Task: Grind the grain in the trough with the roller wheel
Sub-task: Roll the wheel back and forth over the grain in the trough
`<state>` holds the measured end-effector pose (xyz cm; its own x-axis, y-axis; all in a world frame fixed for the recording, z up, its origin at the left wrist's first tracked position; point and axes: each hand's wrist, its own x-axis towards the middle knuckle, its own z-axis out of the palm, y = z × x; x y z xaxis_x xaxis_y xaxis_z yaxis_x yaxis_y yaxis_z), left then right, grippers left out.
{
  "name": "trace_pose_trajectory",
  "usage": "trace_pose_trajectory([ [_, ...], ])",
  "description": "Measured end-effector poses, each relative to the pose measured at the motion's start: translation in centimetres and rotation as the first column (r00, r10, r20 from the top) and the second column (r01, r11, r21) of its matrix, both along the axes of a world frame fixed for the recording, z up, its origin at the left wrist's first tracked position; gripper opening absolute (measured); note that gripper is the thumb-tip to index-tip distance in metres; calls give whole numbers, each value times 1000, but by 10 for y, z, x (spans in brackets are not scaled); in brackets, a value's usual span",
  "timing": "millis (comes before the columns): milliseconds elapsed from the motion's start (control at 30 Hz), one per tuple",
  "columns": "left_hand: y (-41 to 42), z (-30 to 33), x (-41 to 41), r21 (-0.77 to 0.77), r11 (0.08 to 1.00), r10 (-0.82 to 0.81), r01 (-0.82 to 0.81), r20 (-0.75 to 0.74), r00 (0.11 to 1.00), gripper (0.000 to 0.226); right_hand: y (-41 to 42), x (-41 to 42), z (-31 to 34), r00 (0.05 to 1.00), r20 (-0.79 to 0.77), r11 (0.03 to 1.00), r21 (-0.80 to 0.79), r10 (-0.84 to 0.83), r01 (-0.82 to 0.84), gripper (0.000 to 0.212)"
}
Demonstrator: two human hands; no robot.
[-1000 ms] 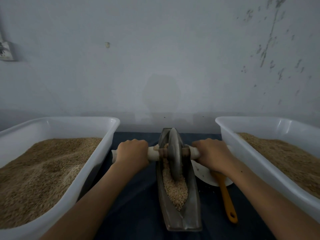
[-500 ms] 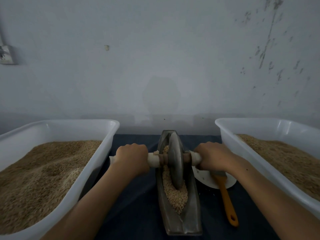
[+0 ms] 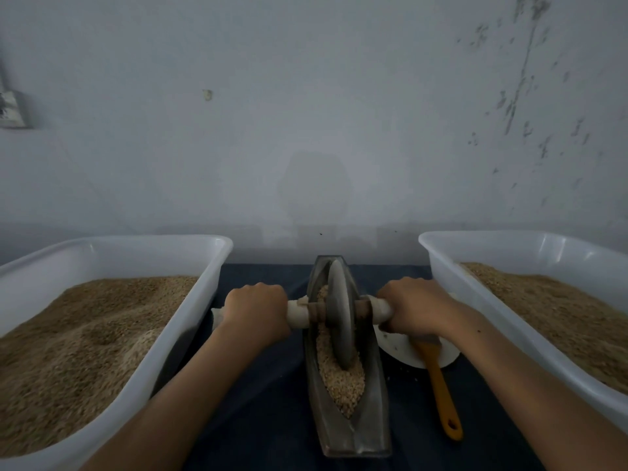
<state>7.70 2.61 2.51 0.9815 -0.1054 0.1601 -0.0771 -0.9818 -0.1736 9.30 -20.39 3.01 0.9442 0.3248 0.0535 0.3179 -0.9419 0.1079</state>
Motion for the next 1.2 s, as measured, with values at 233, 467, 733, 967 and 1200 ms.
trace_pose_trajectory([
  [233, 0, 2, 2, -9, 1000, 2, -2, -32, 999, 25, 0, 1, 2, 999, -45, 1000, 10, 1, -1, 6],
  [467, 0, -4, 5, -73, 997, 3, 4, 104, 995, 18, 3, -1, -8, 975, 220, 998, 69, -1, -15, 16],
  [733, 1, 2, -1, -49, 999, -11, 11, -9, 1000, 24, 4, -5, 1, 996, 89, 1000, 20, -4, 2, 12],
  [967, 1, 9, -3, -6, 1000, -19, 19, -99, 995, 33, 1, -9, 11, 987, -155, 999, 12, -35, 38, 24],
  [1200, 0, 3, -1, -51, 999, -4, 4, 1, 1000, 23, 3, -3, -1, 997, 70, 999, 40, -21, 19, 7],
])
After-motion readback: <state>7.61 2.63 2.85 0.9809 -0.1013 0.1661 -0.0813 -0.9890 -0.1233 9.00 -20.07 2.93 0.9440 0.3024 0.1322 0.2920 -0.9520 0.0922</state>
